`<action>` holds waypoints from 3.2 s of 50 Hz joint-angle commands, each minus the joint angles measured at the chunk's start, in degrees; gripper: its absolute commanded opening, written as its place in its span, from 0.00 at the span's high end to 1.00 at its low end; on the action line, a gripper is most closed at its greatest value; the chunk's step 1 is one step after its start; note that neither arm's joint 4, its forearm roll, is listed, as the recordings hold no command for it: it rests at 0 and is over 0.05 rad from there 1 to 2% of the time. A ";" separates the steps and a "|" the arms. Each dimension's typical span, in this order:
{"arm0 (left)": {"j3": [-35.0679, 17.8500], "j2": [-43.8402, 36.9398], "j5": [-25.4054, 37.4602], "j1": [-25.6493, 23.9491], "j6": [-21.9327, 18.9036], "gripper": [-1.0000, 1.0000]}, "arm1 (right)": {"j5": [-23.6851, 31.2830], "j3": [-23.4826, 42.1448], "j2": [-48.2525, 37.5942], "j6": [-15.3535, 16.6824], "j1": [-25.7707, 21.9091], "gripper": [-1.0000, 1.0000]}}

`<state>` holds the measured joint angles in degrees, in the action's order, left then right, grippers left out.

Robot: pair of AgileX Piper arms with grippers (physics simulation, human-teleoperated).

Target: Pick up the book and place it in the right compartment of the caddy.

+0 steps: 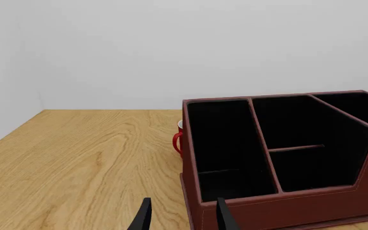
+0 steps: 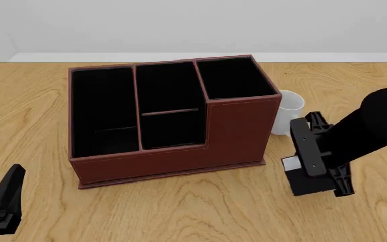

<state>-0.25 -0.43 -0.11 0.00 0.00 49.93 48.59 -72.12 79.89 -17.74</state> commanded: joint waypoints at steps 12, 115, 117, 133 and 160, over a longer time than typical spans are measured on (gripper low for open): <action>0.00 0.00 0.00 0.00 0.00 0.00 | 6.34 0.27 7.53 -5.44 -6.58 1.00; 0.00 0.00 0.00 0.00 0.00 0.00 | 19.97 45.58 3.77 -29.95 -24.80 1.00; 0.00 0.00 0.00 0.00 0.00 0.00 | 19.97 46.42 3.44 -29.64 -24.79 1.00; 0.00 0.00 0.00 0.00 0.00 0.00 | 19.97 54.31 0.17 -27.48 -24.01 1.00; 0.00 0.00 0.00 0.00 0.00 0.00 | 19.97 65.11 -7.86 -26.90 -22.78 1.00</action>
<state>-0.25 -0.43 -0.11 0.00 0.00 69.90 109.45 -77.41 54.09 -40.98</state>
